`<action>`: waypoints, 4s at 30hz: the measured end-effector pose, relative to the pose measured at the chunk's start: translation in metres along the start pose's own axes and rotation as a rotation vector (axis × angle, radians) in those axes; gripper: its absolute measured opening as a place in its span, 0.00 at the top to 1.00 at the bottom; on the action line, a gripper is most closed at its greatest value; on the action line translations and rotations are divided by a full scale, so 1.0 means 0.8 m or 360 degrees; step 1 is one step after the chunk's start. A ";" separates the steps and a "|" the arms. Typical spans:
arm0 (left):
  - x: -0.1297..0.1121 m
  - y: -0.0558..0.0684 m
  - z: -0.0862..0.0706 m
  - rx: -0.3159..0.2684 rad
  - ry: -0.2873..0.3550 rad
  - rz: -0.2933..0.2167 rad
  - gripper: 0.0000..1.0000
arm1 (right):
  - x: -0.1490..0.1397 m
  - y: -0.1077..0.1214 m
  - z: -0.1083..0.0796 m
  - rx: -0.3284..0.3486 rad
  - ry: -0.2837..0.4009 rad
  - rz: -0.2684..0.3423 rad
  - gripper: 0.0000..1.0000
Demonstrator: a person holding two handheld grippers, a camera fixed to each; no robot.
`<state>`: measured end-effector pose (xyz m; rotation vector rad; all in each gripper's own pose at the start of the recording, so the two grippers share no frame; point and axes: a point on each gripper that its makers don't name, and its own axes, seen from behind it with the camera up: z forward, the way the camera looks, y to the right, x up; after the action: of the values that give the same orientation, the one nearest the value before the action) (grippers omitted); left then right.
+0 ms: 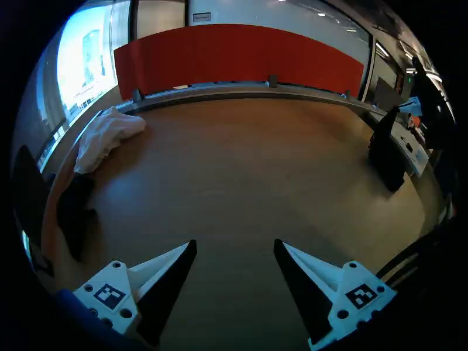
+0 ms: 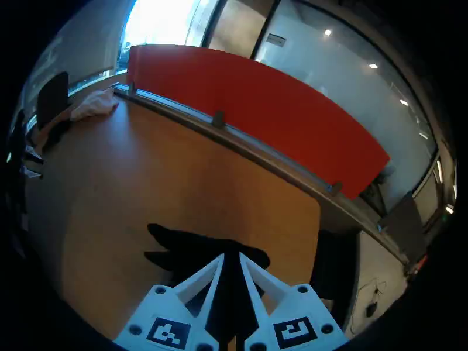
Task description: Fold towel
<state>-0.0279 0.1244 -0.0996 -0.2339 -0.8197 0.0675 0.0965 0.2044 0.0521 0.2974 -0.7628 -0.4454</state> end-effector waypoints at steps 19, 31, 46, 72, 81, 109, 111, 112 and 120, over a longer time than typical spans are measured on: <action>-0.001 0.009 -0.002 -0.0025 -0.0014 0.0057 0.02 | -0.164 0.005 -0.037 -0.0103 -0.0257 0.0212 0.94; -0.004 0.005 -0.008 -0.0016 -0.0014 0.0063 0.02 | -0.219 -0.005 -0.029 -0.0135 -0.0366 0.0314 0.94; -0.011 -0.001 -0.014 0.0001 -0.0022 0.0060 0.02 | -0.260 -0.019 -0.009 -0.0143 -0.0449 0.0417 0.95; -0.013 -0.007 -0.016 0.0011 -0.0018 0.0047 0.02 | -0.269 -0.023 -0.008 -0.0182 -0.0448 0.0483 0.94; -0.012 -0.003 -0.017 -0.0002 -0.0007 0.0042 0.02 | -0.272 -0.020 -0.020 -0.0228 -0.0447 0.0465 0.64; -0.001 -0.007 -0.023 -0.0006 0.0034 0.0037 0.02 | -0.170 -0.061 -0.037 -0.0213 -0.0054 0.0611 0.10; 0.001 -0.007 -0.023 -0.0003 0.0040 0.0039 0.02 | -0.156 -0.064 -0.038 -0.0213 -0.0001 0.0615 0.10; 0.002 -0.007 -0.024 -0.0004 0.0042 0.0037 0.02 | -0.148 -0.066 -0.038 -0.0217 0.0028 0.0614 0.10; 0.009 -0.009 -0.025 0.0002 0.0065 0.0027 0.02 | -0.084 -0.077 -0.044 -0.0244 0.0268 0.0639 0.10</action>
<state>-0.0087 0.1148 -0.1062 -0.2402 -0.7770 0.0791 0.0616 0.1873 -0.0380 0.0334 -0.6005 -0.0958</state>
